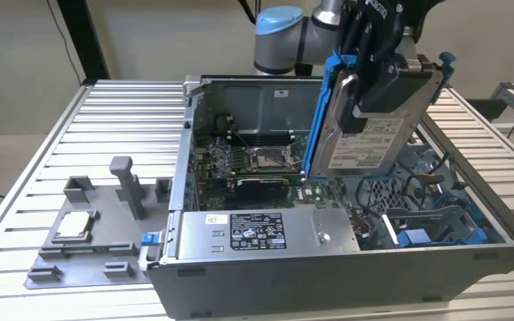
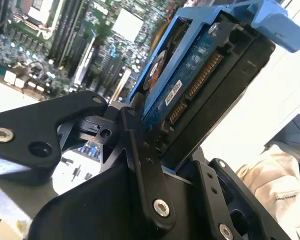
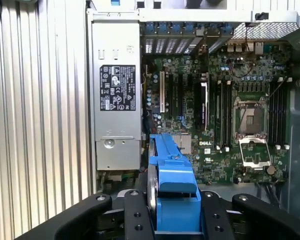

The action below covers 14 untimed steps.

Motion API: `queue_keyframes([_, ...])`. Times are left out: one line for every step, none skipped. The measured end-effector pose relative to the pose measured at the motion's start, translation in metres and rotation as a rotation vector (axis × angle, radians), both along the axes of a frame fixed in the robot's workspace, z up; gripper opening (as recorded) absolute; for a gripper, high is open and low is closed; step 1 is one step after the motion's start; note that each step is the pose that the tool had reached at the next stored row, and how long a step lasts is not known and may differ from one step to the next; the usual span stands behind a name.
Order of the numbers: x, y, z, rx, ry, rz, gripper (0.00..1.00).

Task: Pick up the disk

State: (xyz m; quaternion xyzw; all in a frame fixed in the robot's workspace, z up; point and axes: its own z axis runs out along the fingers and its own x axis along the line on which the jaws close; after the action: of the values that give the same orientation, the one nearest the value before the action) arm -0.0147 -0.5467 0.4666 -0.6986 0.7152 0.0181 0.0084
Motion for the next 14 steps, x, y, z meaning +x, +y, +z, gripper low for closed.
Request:
queue_keyframes([0.0000,-0.0044,-0.0001,0.0000,0.0000,0.000,0.00])
queue_keyframes([0.0000,-0.0086,-0.0001,-0.0001,0.0000,0.000,0.00])
queue_keyframes([0.0000,-0.0114,-0.0002,0.0000,0.0000,0.000,0.00])
queue_keyframes([0.0000,-0.0136,-0.0004,-0.0001,0.0000,-0.001,0.00])
queue_keyframes([0.0001,-0.0149,-0.0007,0.0000,0.0000,-0.002,0.00])
queue_keyframes([0.0005,-0.0159,-0.0012,0.0001,0.0000,-0.003,0.00])
queue_keyframes([0.0014,-0.0163,-0.0017,0.0002,-0.0001,-0.003,0.00])
queue_keyframes([0.0032,-0.0164,-0.0020,0.0002,-0.0002,-0.004,0.00])
queue_keyframes([0.0055,-0.0165,-0.0023,-0.0001,0.0000,-0.005,0.00])
queue_keyframes([0.0081,-0.0165,-0.0025,-0.0002,0.0001,-0.005,0.00])
queue_keyframes([0.0114,-0.0166,-0.0029,0.0000,-0.0001,-0.005,0.00])
queue_keyframes([0.0146,-0.0166,-0.0032,0.0000,0.0000,-0.005,0.00])
queue_keyframes([0.0180,-0.0167,-0.0035,0.0000,0.0000,-0.005,0.00])
queue_keyframes([0.0214,-0.0169,-0.0038,0.0000,0.0000,-0.005,0.00])
